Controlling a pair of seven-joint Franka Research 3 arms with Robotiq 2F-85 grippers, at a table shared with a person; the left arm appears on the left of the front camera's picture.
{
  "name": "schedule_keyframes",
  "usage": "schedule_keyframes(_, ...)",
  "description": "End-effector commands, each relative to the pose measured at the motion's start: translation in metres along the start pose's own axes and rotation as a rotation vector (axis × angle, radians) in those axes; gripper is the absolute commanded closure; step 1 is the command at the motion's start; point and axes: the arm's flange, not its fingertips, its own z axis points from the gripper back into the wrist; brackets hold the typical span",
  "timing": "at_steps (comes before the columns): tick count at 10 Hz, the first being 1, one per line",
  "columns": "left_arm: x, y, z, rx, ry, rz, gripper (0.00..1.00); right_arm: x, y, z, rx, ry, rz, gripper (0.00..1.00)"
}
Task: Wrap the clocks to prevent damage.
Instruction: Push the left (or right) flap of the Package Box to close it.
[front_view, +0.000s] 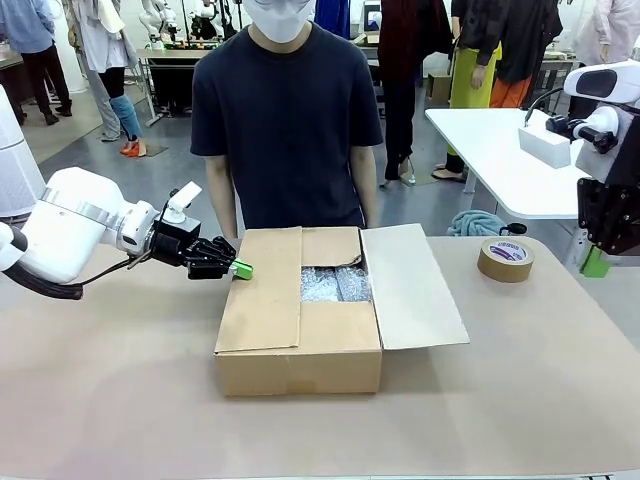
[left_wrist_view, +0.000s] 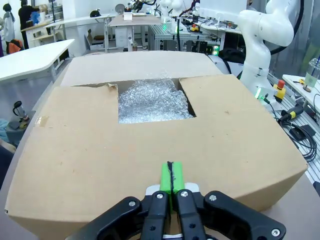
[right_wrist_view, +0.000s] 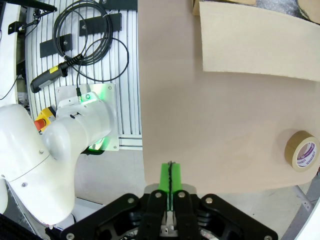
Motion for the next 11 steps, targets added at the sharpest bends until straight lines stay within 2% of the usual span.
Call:
schedule_keyframes(1,-0.003,0.001,-0.001,0.003,0.002,0.008,0.99,0.000,0.000,0.000,0.000,0.000,0.000,0.99)
schedule_keyframes(2,-0.003,0.001,-0.001,0.003,0.002,0.008,0.99,-0.020,-0.043,-0.001,-0.014,-0.272,0.031,0.99)
schedule_keyframes(3,-0.003,0.001,-0.001,0.003,0.002,0.008,0.99,-0.040,-0.070,-0.011,-0.033,-0.456,0.057,0.99)
schedule_keyframes(4,-0.003,0.001,-0.001,0.003,0.002,0.008,0.99,-0.058,-0.091,-0.028,-0.039,-0.601,0.073,0.99)
schedule_keyframes(6,-0.003,0.001,-0.001,0.003,0.002,0.008,0.99,-0.103,-0.139,-0.064,-0.075,-0.783,0.004,0.99)
schedule_keyframes(9,-0.003,0.001,-0.001,0.003,0.002,0.008,0.99,-0.117,-0.157,-0.120,-0.026,-0.785,-0.063,0.99)
schedule_keyframes(10,-0.003,0.001,-0.001,0.003,0.002,0.008,0.99,-0.114,-0.150,-0.107,-0.025,-0.746,-0.119,0.99)
schedule_keyframes(11,-0.003,0.001,-0.001,0.003,0.002,0.008,0.99,-0.124,-0.149,-0.124,-0.063,-0.803,-0.074,0.99)
